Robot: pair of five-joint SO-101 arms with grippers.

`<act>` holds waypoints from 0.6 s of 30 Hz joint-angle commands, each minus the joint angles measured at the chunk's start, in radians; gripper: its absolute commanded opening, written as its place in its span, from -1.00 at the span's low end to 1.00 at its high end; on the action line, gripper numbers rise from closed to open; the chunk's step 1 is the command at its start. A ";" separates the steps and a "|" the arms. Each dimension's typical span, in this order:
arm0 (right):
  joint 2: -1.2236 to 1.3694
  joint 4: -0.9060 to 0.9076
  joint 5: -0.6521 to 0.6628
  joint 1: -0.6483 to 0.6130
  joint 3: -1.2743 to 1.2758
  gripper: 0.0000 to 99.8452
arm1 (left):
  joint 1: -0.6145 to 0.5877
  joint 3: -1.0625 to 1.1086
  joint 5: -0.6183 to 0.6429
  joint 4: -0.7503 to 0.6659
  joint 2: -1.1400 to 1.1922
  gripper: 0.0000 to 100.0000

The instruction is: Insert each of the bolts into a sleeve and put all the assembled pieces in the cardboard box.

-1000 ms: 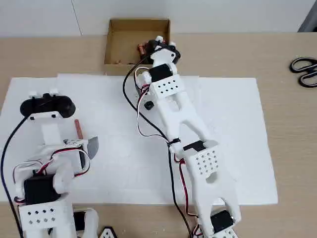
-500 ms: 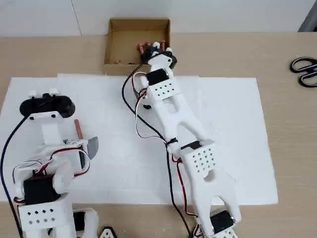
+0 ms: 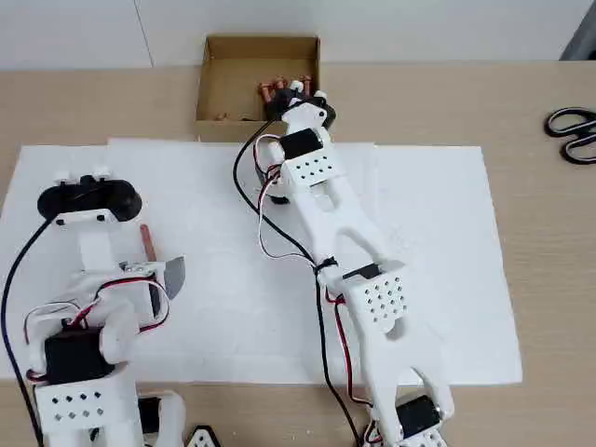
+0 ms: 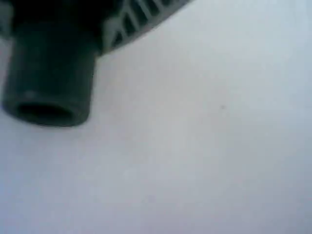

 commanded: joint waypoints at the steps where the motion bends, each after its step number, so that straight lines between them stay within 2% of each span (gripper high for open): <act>1: -0.090 0.070 0.011 0.030 -0.003 -0.99 | 0.000 -0.007 -0.005 -0.012 -0.008 -0.48; 5: -0.209 0.151 0.014 0.028 -0.003 -0.99 | 0.000 -0.007 -0.005 -0.012 -0.008 -0.48; 10: -0.357 0.275 0.117 0.033 0.005 -0.99 | 0.000 -0.007 -0.005 -0.012 -0.008 -0.48; 18: -0.490 0.288 0.161 0.102 0.160 -0.99 | -0.002 -0.007 -0.005 -0.012 -0.008 -0.48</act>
